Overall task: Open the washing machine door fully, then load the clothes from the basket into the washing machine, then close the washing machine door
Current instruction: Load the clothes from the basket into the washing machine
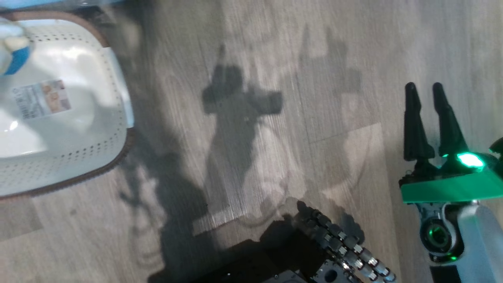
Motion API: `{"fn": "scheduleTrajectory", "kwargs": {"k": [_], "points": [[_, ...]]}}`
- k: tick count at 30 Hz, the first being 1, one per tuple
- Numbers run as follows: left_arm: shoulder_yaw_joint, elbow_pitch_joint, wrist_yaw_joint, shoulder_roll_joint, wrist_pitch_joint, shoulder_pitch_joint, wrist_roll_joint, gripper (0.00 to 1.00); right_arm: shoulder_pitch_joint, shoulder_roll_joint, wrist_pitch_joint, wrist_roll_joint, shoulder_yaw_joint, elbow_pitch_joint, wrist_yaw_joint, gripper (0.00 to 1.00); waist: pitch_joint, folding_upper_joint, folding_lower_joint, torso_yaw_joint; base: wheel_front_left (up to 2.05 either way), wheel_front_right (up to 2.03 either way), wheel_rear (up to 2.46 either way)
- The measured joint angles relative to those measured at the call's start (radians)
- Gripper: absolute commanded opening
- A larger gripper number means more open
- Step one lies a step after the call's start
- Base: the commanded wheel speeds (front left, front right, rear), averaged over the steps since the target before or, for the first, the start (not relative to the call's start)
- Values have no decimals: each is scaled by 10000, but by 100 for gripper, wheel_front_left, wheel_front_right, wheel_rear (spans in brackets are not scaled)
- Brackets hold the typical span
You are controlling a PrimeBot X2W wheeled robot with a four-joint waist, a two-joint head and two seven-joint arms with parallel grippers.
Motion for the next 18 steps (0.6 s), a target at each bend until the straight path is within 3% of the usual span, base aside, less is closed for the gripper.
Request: {"fn": "scheduleTrajectory", "kwargs": {"k": [10,18], "points": [[207,-345,-138,-617,-1129,1527,-566,100,4,0,0,-520,-546,-12,0,100,-479,0,0,726,0,0,0],[424,-1902,-132,-1149,-2309,3810,-1089,100,52,-2,0,-951,-1011,-71,0,100,-968,0,-1,1274,0,0,0]]}}
